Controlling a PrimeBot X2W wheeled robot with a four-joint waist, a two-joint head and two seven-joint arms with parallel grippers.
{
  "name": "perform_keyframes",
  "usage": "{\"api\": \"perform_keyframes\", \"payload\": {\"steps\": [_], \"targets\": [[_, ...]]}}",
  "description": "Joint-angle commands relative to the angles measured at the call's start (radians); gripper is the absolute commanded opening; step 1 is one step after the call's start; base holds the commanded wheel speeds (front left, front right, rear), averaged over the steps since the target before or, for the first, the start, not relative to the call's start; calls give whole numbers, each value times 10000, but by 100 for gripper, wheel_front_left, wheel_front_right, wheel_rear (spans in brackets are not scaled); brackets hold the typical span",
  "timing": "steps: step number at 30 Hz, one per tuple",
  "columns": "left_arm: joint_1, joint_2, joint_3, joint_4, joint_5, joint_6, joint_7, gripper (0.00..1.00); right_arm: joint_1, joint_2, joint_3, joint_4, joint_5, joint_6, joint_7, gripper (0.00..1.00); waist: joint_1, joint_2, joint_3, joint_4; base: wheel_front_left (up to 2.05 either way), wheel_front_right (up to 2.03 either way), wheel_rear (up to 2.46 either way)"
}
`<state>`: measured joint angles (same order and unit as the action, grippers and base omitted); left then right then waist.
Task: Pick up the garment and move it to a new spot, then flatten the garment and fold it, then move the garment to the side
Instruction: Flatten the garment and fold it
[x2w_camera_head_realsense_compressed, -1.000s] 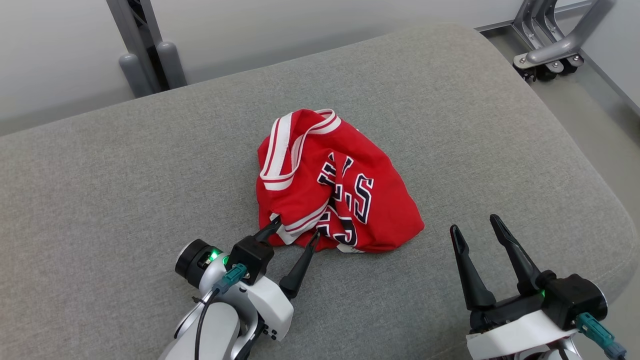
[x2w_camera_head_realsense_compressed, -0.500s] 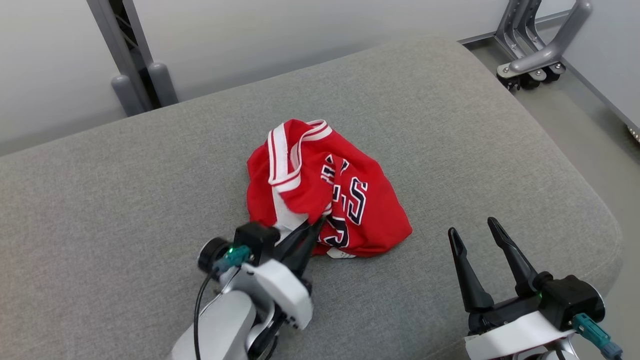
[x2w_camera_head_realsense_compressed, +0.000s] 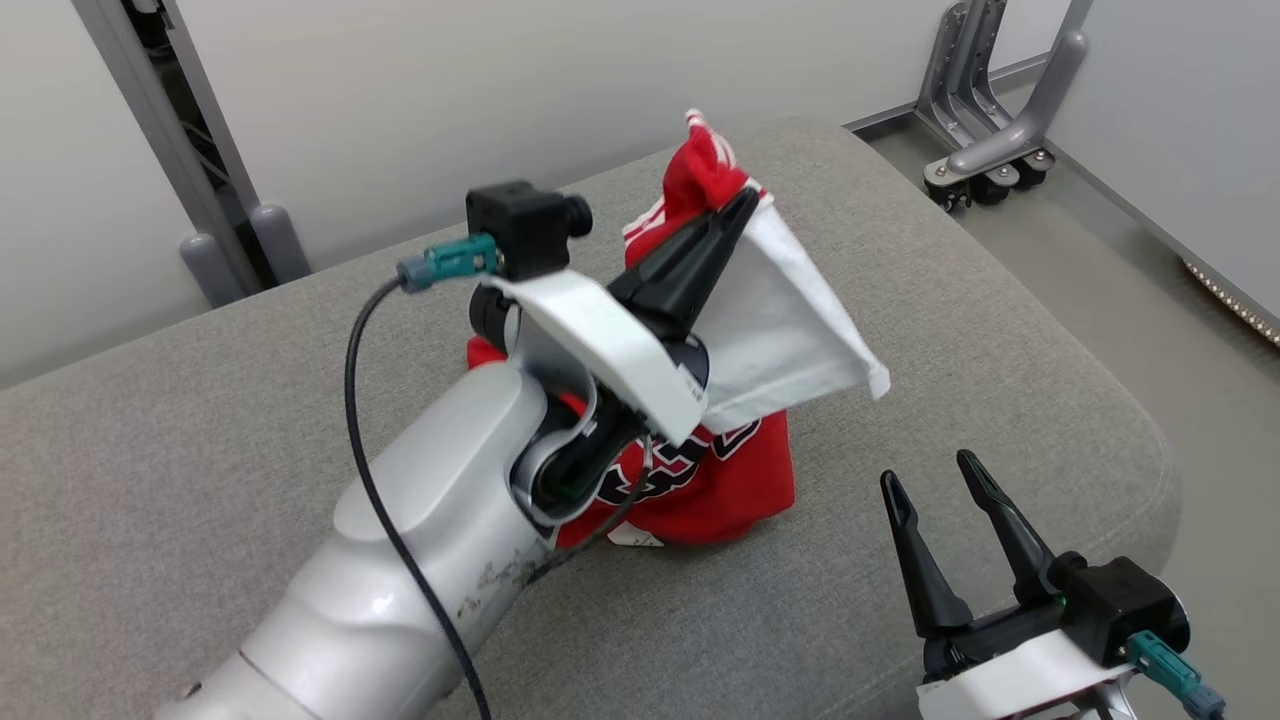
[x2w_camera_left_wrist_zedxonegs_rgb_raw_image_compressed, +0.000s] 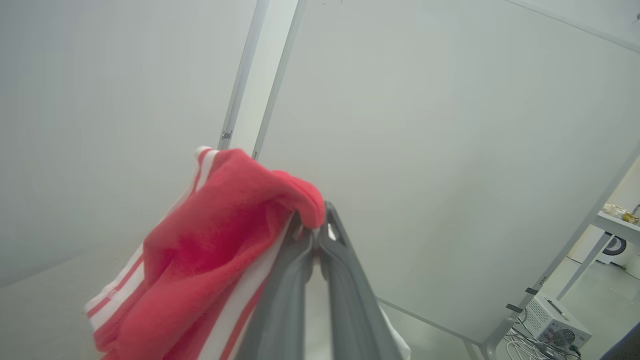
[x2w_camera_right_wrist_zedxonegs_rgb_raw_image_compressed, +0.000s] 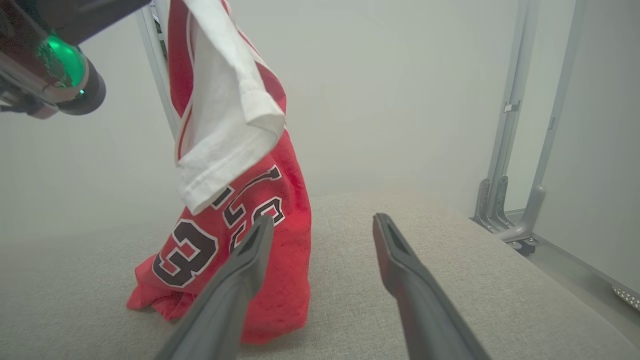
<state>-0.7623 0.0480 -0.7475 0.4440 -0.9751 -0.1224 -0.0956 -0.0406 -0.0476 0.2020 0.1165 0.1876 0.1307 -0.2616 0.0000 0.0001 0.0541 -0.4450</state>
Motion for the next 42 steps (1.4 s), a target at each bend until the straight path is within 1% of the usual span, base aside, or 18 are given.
{"api": "perform_keyframes", "payload": {"steps": [1, 5, 8, 14, 18, 20, 22, 23, 25, 29, 33, 36, 39, 40, 41, 42], "targets": [[-613, 45, -50, -96, -400, 145, 191, 0, 12, -55, -17, 12, 54, 1, -47, 100, 0, -1, -81, -102, 0, 0, 0], [-1885, 45, -44, -249, -1464, 596, 585, 0, 5, -56, 22, 63, 41, 1, -47, 100, 0, -1, -163, -209, 0, 0, 0], [-2906, 45, 31, -35, -1870, 968, 553, 0, -8, -57, 110, 105, 88, 1, -47, 100, 0, -1, -234, -312, 0, 0, 0], [-4373, 47, 332, 1075, -2842, 1659, 478, 0, -36, -55, 199, 97, 224, 1, -47, 100, 0, -1, -316, -384, 0, 0, 0], [-4398, 60, 624, 2207, -3291, 2159, 349, 0, 18, -54, 48, 38, 233, 1, -47, 100, 0, -1, -323, -195, 0, 0, 0], [-4060, 168, 676, 2756, -3397, 2195, 385, 0, 55, -54, 11, 13, 256, 1, -47, 100, 0, -1, -311, -79, 0, 0, 0], [-3638, 409, 734, 3130, -3490, 2067, 348, 0, 88, -57, -30, -16, 266, 1, -47, 100, 0, -1, -281, 66, 0, 0, 0], [-3177, 717, 782, 3359, -3493, 1860, 144, 0, 122, -55, -93, -56, 257, 1, -47, 100, 0, -1, -250, 251, 0, 0, 0], [-2599, 1050, 897, 3461, -3575, 1638, -141, 0, 169, -55, -138, -69, 208, 1, -47, 100, 0, -1, -232, 452, 0, 0, 0], [-1365, 1875, 1364, 3376, -3838, 1292, -718, 0, 247, -57, -245, -90, 123, 1, -47, 100, 0, -1, -240, 844, 0, 0, 0], [182, 2634, 1920, 2859, -4356, 1150, -1018, 0, 328, -60, -326, -84, 43, 1, -47, 100, 0, -1, -294, 1254, 0, 0, 0], [1485, 3216, 2129, 2059, -4566, 1130, -1174, 0, 427, -57, -428, -110, 6, 1, -47, 100, 0, -1, -290, 1588, 0, 0, 0], [2891, 3730, 2334, 1014, -4654, 1334, -1376, 0, 511, -57, -451, -108, -70, 1, -47, 100, 0, -1, -286, 1927, 0, 0, 0], [3365, 3843, 2425, 609, -4697, 1447, -1450, 0, 538, -57, -468, -99, -106, 1, -47, 100, 0, -1, -297, 2037, 0, 0, 0], [3365, 3843, 2425, 609, -4697, 1447, -1450, 0, 538, -57, -468, -99, -106, 1, -47, 100, 0, -1, -297, 2037, 0, 0, 0], [3841, 3936, 2514, 199, -4734, 1574, -1502, 0, 569, -57, -487, -99, -119, 1, -47, 100, 0, -1, -307, 2147, 0, 0, 0]]}}
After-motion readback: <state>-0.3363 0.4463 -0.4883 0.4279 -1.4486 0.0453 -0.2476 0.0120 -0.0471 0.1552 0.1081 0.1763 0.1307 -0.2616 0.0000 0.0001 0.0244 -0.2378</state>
